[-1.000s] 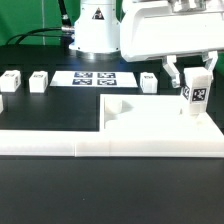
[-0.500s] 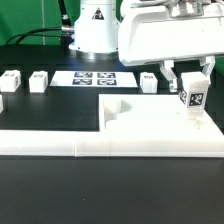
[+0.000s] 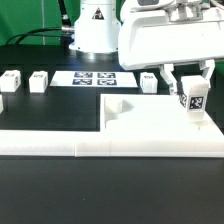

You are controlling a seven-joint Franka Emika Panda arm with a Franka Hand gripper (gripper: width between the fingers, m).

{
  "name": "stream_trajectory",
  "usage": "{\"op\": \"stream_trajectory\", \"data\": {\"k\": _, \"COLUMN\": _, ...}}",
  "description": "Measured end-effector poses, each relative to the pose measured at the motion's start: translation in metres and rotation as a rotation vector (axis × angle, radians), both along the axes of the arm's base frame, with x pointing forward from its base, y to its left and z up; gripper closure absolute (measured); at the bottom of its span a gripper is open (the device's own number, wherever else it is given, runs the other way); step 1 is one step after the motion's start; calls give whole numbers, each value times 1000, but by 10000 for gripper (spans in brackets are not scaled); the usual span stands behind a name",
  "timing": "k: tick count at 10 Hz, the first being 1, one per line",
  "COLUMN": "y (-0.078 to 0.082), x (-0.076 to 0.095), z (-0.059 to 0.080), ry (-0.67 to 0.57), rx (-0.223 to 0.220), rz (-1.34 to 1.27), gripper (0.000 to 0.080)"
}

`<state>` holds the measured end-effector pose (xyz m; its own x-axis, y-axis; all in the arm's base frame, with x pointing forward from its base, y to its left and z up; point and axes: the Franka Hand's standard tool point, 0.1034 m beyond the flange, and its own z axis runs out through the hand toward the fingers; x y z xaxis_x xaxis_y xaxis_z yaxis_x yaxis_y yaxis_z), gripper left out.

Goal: Assemble square table

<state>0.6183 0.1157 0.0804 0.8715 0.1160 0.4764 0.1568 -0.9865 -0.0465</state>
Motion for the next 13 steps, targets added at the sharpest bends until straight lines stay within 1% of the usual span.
{"op": "stream_trajectory", "data": {"k": 4, "y": 0, "x": 0, "z": 0, "ry": -1, "rx": 0, "rz": 0, "gripper": 504}}
{"op": "stream_trajectory", "data": {"k": 5, "y": 0, "x": 0, "z": 0, "ry": -1, "rx": 0, "rz": 0, "gripper": 279}}
{"op": "stream_trajectory", "data": {"k": 6, "y": 0, "x": 0, "z": 0, "ry": -1, "rx": 0, "rz": 0, "gripper": 279}}
{"op": "stream_trajectory", "data": {"k": 7, "y": 0, "x": 0, "z": 0, "ry": -1, "rx": 0, "rz": 0, "gripper": 179}}
{"op": "stream_trajectory", "data": {"k": 8, "y": 0, "x": 0, "z": 0, "ry": -1, "rx": 0, "rz": 0, "gripper": 179}}
{"op": "stream_trajectory", "data": {"k": 9, "y": 0, "x": 0, "z": 0, "ry": -1, "rx": 0, "rz": 0, "gripper": 155}}
{"op": "stream_trajectory", "data": {"k": 13, "y": 0, "x": 0, "z": 0, "ry": -1, "rx": 0, "rz": 0, "gripper": 150}}
